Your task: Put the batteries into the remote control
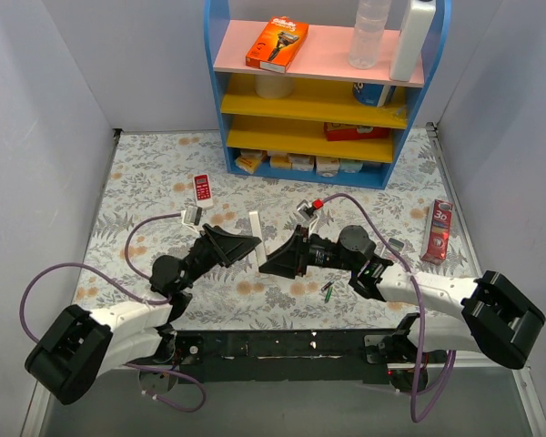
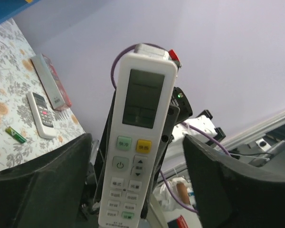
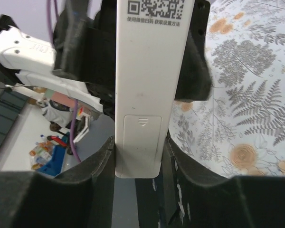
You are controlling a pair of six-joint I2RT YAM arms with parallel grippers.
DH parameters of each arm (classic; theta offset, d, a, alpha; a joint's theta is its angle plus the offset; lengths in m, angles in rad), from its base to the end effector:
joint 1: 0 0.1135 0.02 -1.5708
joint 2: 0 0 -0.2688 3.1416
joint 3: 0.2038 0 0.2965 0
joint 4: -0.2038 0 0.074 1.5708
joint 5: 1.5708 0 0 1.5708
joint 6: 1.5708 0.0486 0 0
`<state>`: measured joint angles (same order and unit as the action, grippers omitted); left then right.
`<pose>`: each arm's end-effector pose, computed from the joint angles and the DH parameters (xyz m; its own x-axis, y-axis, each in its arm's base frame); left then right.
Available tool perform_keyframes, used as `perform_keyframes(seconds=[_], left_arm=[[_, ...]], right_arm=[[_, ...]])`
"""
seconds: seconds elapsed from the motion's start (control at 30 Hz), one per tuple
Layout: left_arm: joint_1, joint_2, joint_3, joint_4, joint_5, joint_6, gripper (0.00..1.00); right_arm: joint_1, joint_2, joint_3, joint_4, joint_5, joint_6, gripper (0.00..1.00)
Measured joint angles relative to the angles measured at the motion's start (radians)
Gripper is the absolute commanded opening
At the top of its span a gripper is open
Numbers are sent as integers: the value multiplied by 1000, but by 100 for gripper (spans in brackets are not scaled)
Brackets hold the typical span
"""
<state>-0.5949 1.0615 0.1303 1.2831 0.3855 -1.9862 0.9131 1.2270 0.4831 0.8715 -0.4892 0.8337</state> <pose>0.1737 -0.1396 0.1921 -0.8578 -0.4432 0.2602 -0.0664 -0.4066 -0.9112 0.1651 0.2511 0.2290 -0.6759 0.1941 -0.7109 -0.7186 0.0402 0.6942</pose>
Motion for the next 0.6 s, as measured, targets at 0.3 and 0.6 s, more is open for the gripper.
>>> perform_keyframes(seconds=[0.3,0.6], left_arm=[[-4,-246,216,-660,-108,221,98],[-4,-238,408,-1058,-203,400,98]], right_arm=[[24,-109,77,-393,175,-200,1],[158,-63,240,-756,529,-346,1]])
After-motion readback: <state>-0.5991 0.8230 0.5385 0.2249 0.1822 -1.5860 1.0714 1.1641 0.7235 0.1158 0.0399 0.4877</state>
